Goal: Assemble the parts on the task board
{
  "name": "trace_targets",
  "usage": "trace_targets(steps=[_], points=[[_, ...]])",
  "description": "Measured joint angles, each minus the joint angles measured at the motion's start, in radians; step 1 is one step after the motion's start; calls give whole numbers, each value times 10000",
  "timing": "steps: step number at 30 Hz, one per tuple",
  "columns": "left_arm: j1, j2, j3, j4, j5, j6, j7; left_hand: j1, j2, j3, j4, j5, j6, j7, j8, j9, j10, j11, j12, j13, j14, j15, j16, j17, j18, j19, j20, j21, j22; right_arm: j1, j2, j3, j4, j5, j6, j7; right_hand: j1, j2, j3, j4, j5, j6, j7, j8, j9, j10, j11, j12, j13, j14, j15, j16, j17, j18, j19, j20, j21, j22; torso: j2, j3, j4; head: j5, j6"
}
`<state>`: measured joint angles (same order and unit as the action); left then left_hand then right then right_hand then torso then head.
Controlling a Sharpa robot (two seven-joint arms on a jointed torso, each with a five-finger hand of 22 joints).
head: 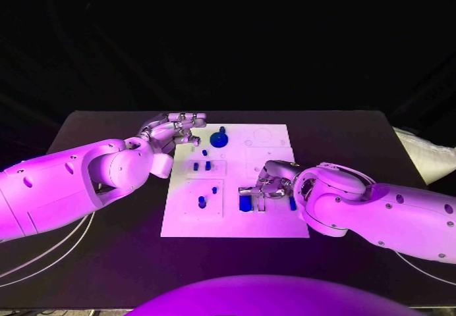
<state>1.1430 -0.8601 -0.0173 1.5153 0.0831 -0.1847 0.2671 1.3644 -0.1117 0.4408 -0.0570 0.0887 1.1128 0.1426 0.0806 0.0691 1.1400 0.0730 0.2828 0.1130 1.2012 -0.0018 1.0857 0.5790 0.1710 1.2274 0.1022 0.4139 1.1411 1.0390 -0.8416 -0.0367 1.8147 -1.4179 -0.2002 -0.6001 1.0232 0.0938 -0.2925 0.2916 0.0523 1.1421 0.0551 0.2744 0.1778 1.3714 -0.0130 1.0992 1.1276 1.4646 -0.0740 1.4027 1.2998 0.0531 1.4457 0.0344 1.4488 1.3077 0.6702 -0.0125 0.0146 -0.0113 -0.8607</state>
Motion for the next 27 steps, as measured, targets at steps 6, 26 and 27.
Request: trace_targets(steps=[6, 26, 27], points=[[0, -4, 0, 0, -14, 32, -21, 40, 40, 0, 0, 0, 0, 0, 0, 0, 0, 0, 0, 11, 0, 0, 0, 123, 0, 0, 0, 3, -10, -24, -68, 0, 82, -319, -35, -12, -98, -98, -151, -46, 0, -31, 31, -41, 17, -64, 10, -163, -126, 0, 0, -41, -75, 0, -33, 33, -46, -1, 0, 3, -1, -30, 1], [0, -9, 0, -20, -63, 100, -78, 40, 39, -1, 1, 0, 0, 0, 0, 0, 0, 0, 0, 8, 0, 0, 0, 91, 0, 0, 0, 4, -9, -120, -314, 23, 582, -606, -153, 184, 2360, -252, 182, -1129, 28, -32, 30, -116, 196, -64, 9, -306, 147, 1, 2, -41, 21, 0, -32, 34, -46, -3, -3, 3, -5, 16, -14], [0, -10, 0, -21, -65, 101, -79, 40, 40, -1, 1, 0, 0, 0, 0, 0, 0, 0, 0, 8, 0, 0, 0, 91, -1, 0, 0, 4, -9, -121, -305, 24, 554, -616, -153, 187, 2380, -232, 182, -1129, 41, -31, 30, -116, 196, -64, 9, -306, 160, 1, 2, -41, 26, 0, -32, 34, -46, -2, -3, 3, -1, 15, -15]])
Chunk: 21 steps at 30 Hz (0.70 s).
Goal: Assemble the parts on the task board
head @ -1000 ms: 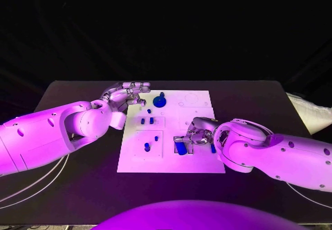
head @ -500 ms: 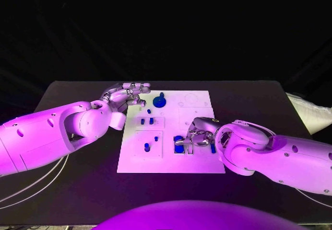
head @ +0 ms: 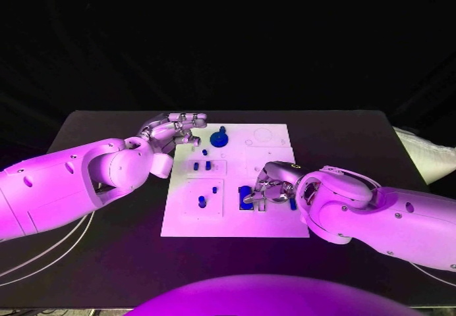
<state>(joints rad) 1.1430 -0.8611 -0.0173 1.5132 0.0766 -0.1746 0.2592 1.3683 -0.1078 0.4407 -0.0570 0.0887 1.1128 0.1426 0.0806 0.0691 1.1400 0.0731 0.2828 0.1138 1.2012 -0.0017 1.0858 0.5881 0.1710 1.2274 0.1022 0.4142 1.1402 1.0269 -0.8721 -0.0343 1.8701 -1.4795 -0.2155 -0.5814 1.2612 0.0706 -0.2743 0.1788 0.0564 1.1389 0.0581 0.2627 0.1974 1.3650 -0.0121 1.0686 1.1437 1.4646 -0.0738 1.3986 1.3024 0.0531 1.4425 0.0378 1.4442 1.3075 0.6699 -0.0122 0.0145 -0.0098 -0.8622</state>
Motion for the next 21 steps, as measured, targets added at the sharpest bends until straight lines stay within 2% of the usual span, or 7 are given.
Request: trace_targets(steps=[8, 16, 21], points=[[0, -2, 0, -6, -6, 10, -10, 0, 0, 0, 0, 0, 0, 0, 0, 0, 0, 0, 0, -1, 0, 0, 0, -51, 0, 0, 0, 0, 0, -45, 154, -25, -268, -46, 84, -26, 186, 78, 84, -108, 40, 0, 0, 0, 28, 29, 29, 0, 62, 0, 0, 0, 38, 0, 1, 0, 0, -1, 1, -1, 7, -4, -23], [0, -7, 0, -8, -9, 16, -22, 0, 0, 0, 0, 0, 0, 0, 0, 0, -24, 25, 0, -1, 0, 0, 0, -58, 0, 0, 0, 0, 0, -70, 172, -23, -269, -77, 236, -26, 290, 53, 65, -264, 39, 0, 0, 0, 46, 29, 29, 0, 93, 0, 1, 0, 45, 0, 1, 0, 0, -1, 3, -2, -4, -11, -34], [0, -21, 0, -5, -10, 18, -31, 0, 0, 0, 0, 0, 0, 0, 0, 0, -35, 36, 0, -2, 0, 0, 0, -73, 0, 0, 0, 0, 1, -89, -90, -23, -119, -105, 45, 24, 290, 53, 1, -328, 367, -45, 45, -57, 57, 29, 29, -139, 31, 0, 1, 0, 6, -1, 1, 0, 0, -2, 2, -3, -4, -36, -42]])
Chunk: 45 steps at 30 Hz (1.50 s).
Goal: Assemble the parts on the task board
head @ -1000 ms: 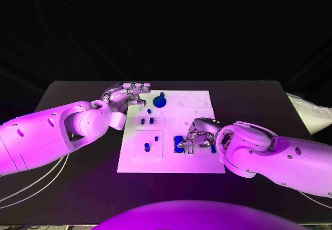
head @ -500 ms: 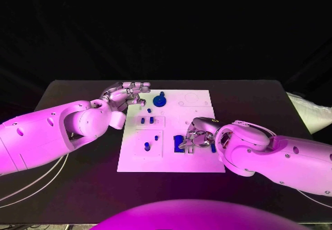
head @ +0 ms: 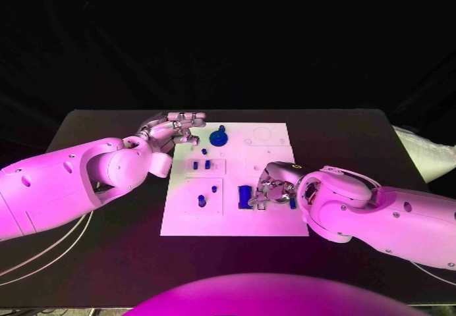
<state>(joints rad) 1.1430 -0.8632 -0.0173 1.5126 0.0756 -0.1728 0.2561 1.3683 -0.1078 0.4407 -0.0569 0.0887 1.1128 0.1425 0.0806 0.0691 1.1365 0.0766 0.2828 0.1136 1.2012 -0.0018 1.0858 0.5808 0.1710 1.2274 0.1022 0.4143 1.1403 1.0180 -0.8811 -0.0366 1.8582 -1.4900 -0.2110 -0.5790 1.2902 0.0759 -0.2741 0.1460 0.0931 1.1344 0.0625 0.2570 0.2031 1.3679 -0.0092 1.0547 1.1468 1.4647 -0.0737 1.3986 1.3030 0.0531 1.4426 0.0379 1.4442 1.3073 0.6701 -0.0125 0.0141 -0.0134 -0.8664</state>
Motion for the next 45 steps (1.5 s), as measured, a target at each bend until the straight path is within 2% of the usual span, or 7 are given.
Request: trace_targets(steps=[5, 9, 12, 14, 24, 30, 45], points=[[0, -24, 0, 1, -1, 1, -10, 0, 0, 0, 0, 0, 0, 0, 0, 0, 0, 0, 0, 0, 0, 0, 0, -13, 0, 0, 0, 0, 0, 7, -603, 5, 342, 94, -688, 279, 39, -39, -28, -28, 467, -145, 142, -159, -1, -163, 64, -470, -292, 0, 1, -57, -109, 0, -37, 37, -52, 3, -8, -3, -4, -39, -3], [0, -36, 0, 1, -2, 2, -18, 0, 0, 0, 0, 0, 0, 0, 0, 0, 0, 0, 0, 8, 0, 0, 0, -12, 0, 0, 0, 0, 0, 118, -1150, 15, 602, 411, -1132, 649, 136, 58, -60, -93, 724, -363, 233, -336, -48, -399, 141, -942, -598, 33, 34, -133, -169, 0, -108, 108, -112, 8, -12, -2, -10, -81, 22], [0, -42, 0, 3, -3, 4, -22, 0, 0, 0, 0, 0, 0, 0, 0, 0, 0, 0, 0, 8, 0, 0, 0, -12, 0, 0, 0, 0, 1, 203, -1545, 21, 751, 642, -1242, 850, 255, 100, -28, -139, 809, -460, 275, -424, -71, -504, 188, -1258, -808, 1, 76, -133, -198, 1, -114, 114, -150, 8, -12, -3, -13, -110, 45], [0, -45, 0, 4, -3, 6, -25, 0, 0, 0, 0, 0, 0, 0, 0, 0, 0, 0, 0, 8, 0, 0, 0, -12, 1, 0, 0, 0, 1, 238, -1803, 22, 787, 761, -1245, 939, 516, 226, 36, -283, 927, -483, 298, -524, -91, -628, 193, -1511, -983, 1, 76, -204, -242, 1, -144, 143, -167, 8, -12, -3, -14, -129, 62], [0, -48, -1, 14, -5, 14, -35, 0, 0, 0, 0, 0, 0, 0, 0, 0, 0, 0, 0, 6, 0, 0, 0, -11, 0, 0, 0, 0, 1, 263, -2393, 7, 686, 641, -585, 867, 657, 290, 125, -373, 927, -483, 298, -561, -91, -699, 193, -1749, -1158, 1, 76, -279, -356, 1, -179, 179, -206, 6, -1, 10, -20, -222, 113], [0, -47, -2, 14, -5, 25, -39, 0, 0, 0, 0, 0, 0, 0, 0, 0, 0, 0, 0, 5, 0, 0, -54, -47, 0, 0, 0, -40, -11, 172, -2400, -11, 543, 302, -97, 586, 535, 361, 10, -258, 927, -432, 247, -602, -90, -699, 193, -1798, -1185, 1, 76, -325, -377, 1, -179, 178, -206, 6, 1, 16, -9, -271, 117], [-1, -58, -4, 5, -7, 48, -48, 0, 0, 0, 0, 0, 0, 0, 0, 0, 1, 0, 0, 4, 0, 0, -54, -46, 0, 0, 0, -40, -10, 29, -2168, -24, 203, -463, 478, 108, 204, 291, -158, 50, 927, -329, 220, -640, -73, -661, 155, -1837, -1206, 1, 75, -325, -401, 2, -178, 178, -244, 4, 8, 7, 11, -280, 117]])
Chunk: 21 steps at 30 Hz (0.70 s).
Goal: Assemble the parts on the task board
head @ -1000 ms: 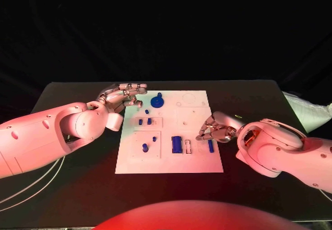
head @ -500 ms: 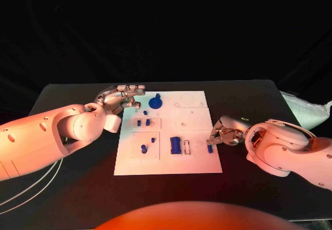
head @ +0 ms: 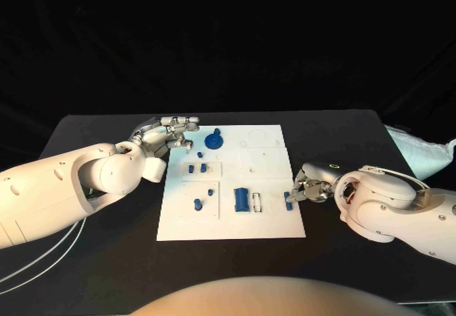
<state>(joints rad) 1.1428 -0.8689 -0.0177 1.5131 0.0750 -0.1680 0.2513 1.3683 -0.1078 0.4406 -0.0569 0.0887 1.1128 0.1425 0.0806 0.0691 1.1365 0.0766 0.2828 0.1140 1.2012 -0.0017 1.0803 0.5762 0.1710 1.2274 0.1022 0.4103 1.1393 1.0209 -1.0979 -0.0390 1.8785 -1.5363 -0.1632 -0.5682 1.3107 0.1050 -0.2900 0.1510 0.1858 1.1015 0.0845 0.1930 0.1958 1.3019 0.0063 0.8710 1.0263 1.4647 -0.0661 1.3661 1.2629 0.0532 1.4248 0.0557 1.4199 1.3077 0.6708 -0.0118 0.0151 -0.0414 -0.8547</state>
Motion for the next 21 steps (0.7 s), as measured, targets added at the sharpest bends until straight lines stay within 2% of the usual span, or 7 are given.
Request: trace_targets(steps=[1, 3, 14, 17, 19, 21], points=[[0, -1, -1, -1, 0, 1, -1, 0, 0, 0, 0, 0, 0, 0, 0, 0, 0, 0, 0, 0, 0, 0, 0, 0, 0, 0, 0, 0, 0, -12, 24, 0, -10, -28, 28, -14, -59, -59, -35, 35, 0, 1, 1, 0, 8, 0, 0, 0, 0, 0, 0, 0, 0, 0, -6, -6, 0, 0, 0, 1, 1, 5, -4], [0, -2, -1, -3, 0, 4, -1, 0, 0, 0, 0, 0, 0, 0, 0, 0, 0, 0, 0, 0, 0, 0, 0, 0, 0, 0, 0, 0, 0, -42, 75, 0, -26, -74, 87, -36, -106, -24, -51, 51, 4, 36, 36, 0, 11, 0, 0, 0, 8, 0, 0, 0, 0, 1, -36, -36, 0, -1, 0, 2, 0, 12, -12], [0, -4, -3, -21, -5, 22, -13, 0, 0, 0, 0, 0, 0, 0, 0, 0, 0, 0, 0, -1, 0, 0, 0, 1, 0, 0, 0, 0, 1, -120, 302, 36, -68, -265, 248, -73, -143, -65, -92, 92, 102, 105, 6, 16, 54, 72, 2, 0, 52, 0, 0, 0, 0, 0, -36, -36, 0, -1, -3, 2, -6, 20, -52], [0, -6, -4, -22, -6, 28, -20, 0, 0, 0, 0, 0, 0, 0, 0, 0, 0, 0, 0, -1, 0, 0, 0, 1, 1, 0, 0, 0, 1, -135, 397, 54, -116, -367, 294, -73, 224, -44, 73, -72, 88, 123, -10, -37, 81, 72, 3, 0, 68, 0, 0, 0, 12, 0, -36, -36, 0, -2, -5, 2, -7, 17, -59], [0, -7, -4, -22, -8, 32, -24, 0, 0, 0, 0, 0, 0, 0, 0, 0, 0, 0, 0, -2, 0, 0, 0, 1, 0, 0, 0, 0, 1, -147, 476, 66, -158, -448, 320, -73, 789, 62, 318, -379, -261, 156, -8, -41, 91, 73, 4, -54, 63, 0, 0, -40, 12, 1, -36, -36, 0, -2, -5, 1, -6, 17, -66], [0, -7, -4, -23, -9, 36, -28, 0, 0, 0, 0, 0, 0, 0, 0, 0, 0, 0, 0, -2, 0, 0, 0, 2, 0, 0, 0, 0, 1, -158, 568, 86, -196, -562, 348, -67, 1301, 112, 597, -710, -795, 186, -37, -116, 94, 57, -12, -150, 31, 0, 0, -40, 12, 1, -76, -76, 0, -2, -5, -1, -5, 17, -70]])
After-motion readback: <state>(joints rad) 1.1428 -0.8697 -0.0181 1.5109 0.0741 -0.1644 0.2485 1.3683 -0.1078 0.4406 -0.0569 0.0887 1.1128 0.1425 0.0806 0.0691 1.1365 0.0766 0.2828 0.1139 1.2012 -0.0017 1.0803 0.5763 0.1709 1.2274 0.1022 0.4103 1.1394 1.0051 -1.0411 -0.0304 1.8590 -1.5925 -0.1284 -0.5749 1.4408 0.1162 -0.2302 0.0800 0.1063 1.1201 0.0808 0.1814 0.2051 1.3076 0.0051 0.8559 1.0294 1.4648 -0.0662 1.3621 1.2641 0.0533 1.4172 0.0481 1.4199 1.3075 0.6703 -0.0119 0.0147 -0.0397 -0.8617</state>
